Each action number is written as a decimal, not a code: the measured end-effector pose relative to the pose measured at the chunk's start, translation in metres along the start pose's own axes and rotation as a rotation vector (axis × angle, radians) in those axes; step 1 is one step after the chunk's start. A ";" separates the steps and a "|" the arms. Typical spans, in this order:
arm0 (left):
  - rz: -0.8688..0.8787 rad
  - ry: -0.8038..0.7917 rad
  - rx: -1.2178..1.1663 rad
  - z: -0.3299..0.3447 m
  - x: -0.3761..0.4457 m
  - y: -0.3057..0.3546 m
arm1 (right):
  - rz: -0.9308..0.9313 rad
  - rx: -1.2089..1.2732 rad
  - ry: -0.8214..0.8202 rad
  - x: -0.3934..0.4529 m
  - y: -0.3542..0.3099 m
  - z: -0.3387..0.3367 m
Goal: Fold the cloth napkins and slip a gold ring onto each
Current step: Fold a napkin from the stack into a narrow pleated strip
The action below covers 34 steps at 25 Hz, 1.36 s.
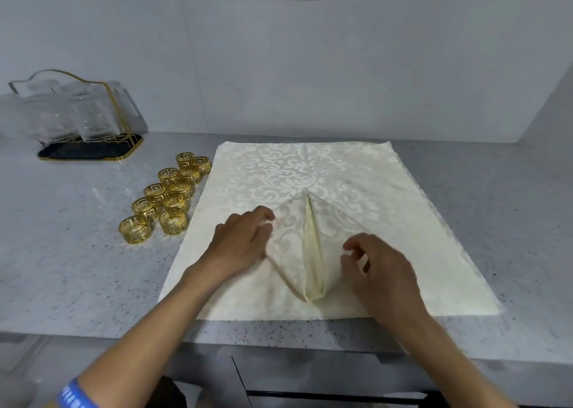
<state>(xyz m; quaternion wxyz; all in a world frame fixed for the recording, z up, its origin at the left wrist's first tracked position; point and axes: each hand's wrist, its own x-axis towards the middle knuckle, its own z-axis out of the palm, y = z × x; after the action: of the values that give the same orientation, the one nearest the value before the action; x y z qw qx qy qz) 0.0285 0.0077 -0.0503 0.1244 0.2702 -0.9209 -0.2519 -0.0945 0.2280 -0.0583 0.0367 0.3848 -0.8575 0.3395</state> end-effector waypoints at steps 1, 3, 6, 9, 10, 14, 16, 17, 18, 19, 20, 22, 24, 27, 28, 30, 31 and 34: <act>0.029 -0.005 -0.002 0.001 -0.004 0.002 | -0.009 -0.016 -0.036 -0.008 0.002 0.006; 0.071 0.010 -0.058 0.000 -0.019 0.011 | -0.013 -0.072 -0.079 -0.007 0.008 0.016; 0.071 -0.030 -0.117 -0.001 -0.054 0.022 | 0.007 -0.162 -0.120 0.007 0.013 0.018; 0.129 -0.021 -0.092 0.008 -0.076 0.017 | -0.070 -0.177 -0.068 0.006 0.011 0.010; 0.166 0.003 -0.065 0.012 -0.077 0.012 | -0.116 -0.160 -0.017 0.000 0.009 0.007; 0.264 0.059 0.147 0.020 -0.077 0.000 | -0.216 -0.319 0.047 -0.025 0.001 0.014; 0.263 0.051 0.221 0.023 -0.078 -0.001 | -0.203 -0.363 0.030 -0.030 0.005 0.023; 0.264 0.044 0.250 0.024 -0.080 -0.001 | -0.200 -0.362 0.038 -0.030 0.009 0.024; 0.266 0.047 0.266 0.024 -0.081 -0.001 | -0.196 -0.357 0.046 -0.030 0.011 0.025; 0.268 0.061 0.274 0.024 -0.082 -0.001 | -0.195 -0.356 0.050 -0.030 0.011 0.025; 0.277 0.083 0.283 0.022 -0.080 0.001 | -0.195 -0.361 0.052 -0.030 0.010 0.025; 0.338 0.092 0.334 0.020 -0.068 0.007 | -0.203 -0.370 0.058 -0.030 0.011 0.027; 0.383 -0.021 0.408 0.017 -0.046 0.016 | -0.211 -0.357 0.062 -0.028 0.013 0.028; 0.286 -0.296 0.476 0.018 -0.012 0.018 | -0.278 -0.315 0.078 -0.030 0.017 0.022; 0.263 -0.340 0.453 0.019 -0.007 0.015 | -0.310 -0.310 0.081 -0.033 0.016 0.019; 0.294 -0.294 0.364 0.022 -0.011 0.008 | -0.381 -0.322 0.080 -0.039 0.016 0.015; 0.349 -0.204 0.307 0.022 -0.019 0.005 | -0.400 -0.330 0.071 -0.041 0.016 0.015; 0.549 0.052 0.234 0.011 -0.049 -0.003 | -0.375 -0.284 0.098 -0.042 0.016 0.018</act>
<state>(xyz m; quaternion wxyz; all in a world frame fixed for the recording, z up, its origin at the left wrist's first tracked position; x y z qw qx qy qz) 0.0660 0.0368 -0.0655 0.1794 0.0298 -0.9788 -0.0942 -0.0727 0.2510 -0.0943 0.1943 0.5113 -0.8075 0.2207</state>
